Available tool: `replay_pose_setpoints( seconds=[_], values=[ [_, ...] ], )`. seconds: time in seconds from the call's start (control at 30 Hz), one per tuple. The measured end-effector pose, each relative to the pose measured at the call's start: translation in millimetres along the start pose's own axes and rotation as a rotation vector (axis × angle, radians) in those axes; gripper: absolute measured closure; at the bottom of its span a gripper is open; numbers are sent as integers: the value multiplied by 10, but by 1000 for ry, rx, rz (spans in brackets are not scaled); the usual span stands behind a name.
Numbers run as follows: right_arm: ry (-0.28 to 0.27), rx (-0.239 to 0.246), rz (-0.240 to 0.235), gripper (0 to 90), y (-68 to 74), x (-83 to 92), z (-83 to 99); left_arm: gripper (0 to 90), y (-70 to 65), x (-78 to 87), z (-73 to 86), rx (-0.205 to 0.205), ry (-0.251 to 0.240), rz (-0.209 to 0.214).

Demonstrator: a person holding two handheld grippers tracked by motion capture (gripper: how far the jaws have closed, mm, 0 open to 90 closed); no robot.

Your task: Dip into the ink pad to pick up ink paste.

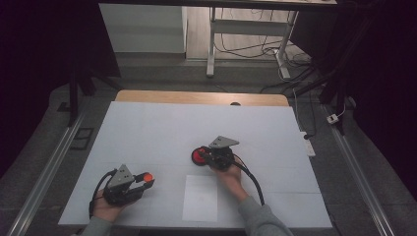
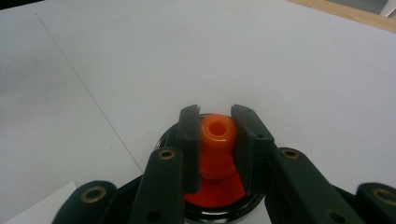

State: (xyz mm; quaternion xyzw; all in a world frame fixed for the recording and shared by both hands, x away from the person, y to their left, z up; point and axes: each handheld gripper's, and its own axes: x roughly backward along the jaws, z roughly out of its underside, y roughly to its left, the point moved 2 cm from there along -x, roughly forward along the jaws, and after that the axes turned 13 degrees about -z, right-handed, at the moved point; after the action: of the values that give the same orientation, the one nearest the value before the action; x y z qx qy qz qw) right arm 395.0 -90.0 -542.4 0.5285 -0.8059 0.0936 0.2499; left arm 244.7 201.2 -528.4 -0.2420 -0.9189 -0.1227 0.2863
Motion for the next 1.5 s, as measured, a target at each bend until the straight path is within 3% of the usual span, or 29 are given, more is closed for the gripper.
replay_pose_setpoints(
  seconds=[0.13,0.23,0.33,0.43,0.77,1.5],
  values=[
    [7,-2,0,727,-9,2,-9,645,0,-1,-4,2,-2,-2],
    [7,-4,-25,726,-43,22,-25,645,0,1,-9,1,-4,-1],
    [-114,-69,-61,725,-91,190,-119,645,11,-6,-2,2,-1,1],
    [-165,-97,-74,725,-99,309,-182,645,16,-13,-2,2,0,0],
    [-117,-68,-80,725,28,302,-207,645,16,-6,0,0,0,-2],
    [-121,-65,-99,724,85,407,-202,645,28,-1,15,8,3,-12]
  ],
)
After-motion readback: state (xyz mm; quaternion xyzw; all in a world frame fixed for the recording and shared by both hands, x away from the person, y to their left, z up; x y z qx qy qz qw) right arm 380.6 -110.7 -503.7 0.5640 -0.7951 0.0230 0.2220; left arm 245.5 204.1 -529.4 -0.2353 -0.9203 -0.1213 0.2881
